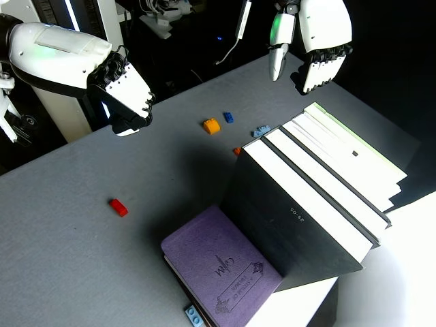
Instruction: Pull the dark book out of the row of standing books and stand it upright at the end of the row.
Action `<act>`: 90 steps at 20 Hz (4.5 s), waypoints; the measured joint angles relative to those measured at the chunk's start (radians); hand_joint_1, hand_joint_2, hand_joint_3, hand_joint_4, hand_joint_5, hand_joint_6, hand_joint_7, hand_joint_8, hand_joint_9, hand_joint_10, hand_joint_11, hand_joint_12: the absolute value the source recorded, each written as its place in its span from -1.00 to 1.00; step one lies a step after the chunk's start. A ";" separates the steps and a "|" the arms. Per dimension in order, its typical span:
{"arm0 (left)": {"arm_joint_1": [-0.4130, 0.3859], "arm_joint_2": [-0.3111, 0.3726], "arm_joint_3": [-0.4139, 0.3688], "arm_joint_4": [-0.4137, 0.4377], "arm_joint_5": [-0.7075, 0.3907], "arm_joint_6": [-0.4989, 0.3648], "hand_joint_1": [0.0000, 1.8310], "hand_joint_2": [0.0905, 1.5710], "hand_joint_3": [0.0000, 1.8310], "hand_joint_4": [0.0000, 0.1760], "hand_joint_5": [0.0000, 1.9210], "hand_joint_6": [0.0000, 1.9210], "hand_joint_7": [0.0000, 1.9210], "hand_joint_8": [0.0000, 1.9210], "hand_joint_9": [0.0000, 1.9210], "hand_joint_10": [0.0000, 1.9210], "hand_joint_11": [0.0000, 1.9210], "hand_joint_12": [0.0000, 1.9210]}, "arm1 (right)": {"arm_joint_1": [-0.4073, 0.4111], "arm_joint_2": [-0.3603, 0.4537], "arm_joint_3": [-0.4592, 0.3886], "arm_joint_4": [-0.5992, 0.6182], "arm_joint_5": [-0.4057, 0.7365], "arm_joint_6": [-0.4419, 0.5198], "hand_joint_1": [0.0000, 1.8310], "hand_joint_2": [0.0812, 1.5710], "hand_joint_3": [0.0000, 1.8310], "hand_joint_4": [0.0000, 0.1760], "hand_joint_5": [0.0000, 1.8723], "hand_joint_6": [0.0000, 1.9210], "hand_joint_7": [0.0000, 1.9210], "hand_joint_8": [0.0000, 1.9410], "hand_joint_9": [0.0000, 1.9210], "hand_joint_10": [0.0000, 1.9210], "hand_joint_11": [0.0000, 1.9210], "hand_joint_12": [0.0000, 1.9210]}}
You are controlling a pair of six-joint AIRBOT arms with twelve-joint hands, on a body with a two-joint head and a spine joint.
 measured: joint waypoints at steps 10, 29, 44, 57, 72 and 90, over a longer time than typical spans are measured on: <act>-0.003 0.000 0.000 0.001 0.000 0.000 -1.00 0.41 -1.00 -0.58 -0.82 -1.00 -0.84 -1.00 -0.79 -1.00 -0.88 -0.54 | 0.001 0.000 -0.011 0.003 0.035 -0.052 -1.00 0.38 -0.87 -0.52 -0.92 -0.94 -1.00 -1.00 -1.00 -1.00 -1.00 -1.00; -0.002 0.001 0.000 0.001 -0.001 0.000 -1.00 0.40 -1.00 -0.81 -0.79 -0.99 -0.80 -1.00 -0.79 -1.00 -0.81 -0.74 | 0.261 -0.446 0.220 0.425 0.372 -0.580 -1.00 0.49 -0.99 -1.00 -0.40 -0.34 -0.94 -0.99 -1.00 -1.00 -1.00 -1.00; -0.002 0.004 0.000 0.001 -0.001 0.000 -1.00 0.39 -1.00 -0.73 -0.74 -0.99 -0.79 -1.00 -0.78 -1.00 -0.78 -0.76 | 0.259 -0.584 0.453 0.411 0.279 -0.451 -1.00 0.50 -0.99 -1.00 -0.42 -0.35 -0.94 -0.99 -1.00 -1.00 -1.00 -1.00; -0.002 0.004 0.000 0.000 -0.002 0.000 -1.00 0.40 -1.00 -0.65 -0.74 -1.00 -0.76 -1.00 -0.75 -1.00 -0.74 -0.78 | 0.211 -0.554 0.368 0.375 0.290 -0.465 -0.97 0.51 -0.99 -1.00 -0.39 -0.38 -0.90 -0.99 -1.00 -1.00 -1.00 -1.00; -0.002 0.004 0.000 0.001 -0.002 0.000 -1.00 0.40 -1.00 -0.63 -0.72 -0.99 -0.73 -0.99 -0.73 -1.00 -0.71 -0.80 | 0.148 -0.452 0.105 0.492 0.302 -0.738 -1.00 0.52 -0.99 -1.00 -0.39 -0.39 -0.89 -0.99 -1.00 -1.00 -1.00 -1.00; -0.002 0.004 0.000 -0.004 -0.003 -0.011 -1.00 0.41 -1.00 -0.63 -0.73 -0.99 -0.75 -1.00 -0.74 -1.00 -0.70 -0.84 | -0.028 -0.387 0.008 0.557 0.220 -0.886 -1.00 0.51 -1.00 -1.00 -0.40 -0.41 -0.88 -0.99 -1.00 -1.00 -1.00 -1.00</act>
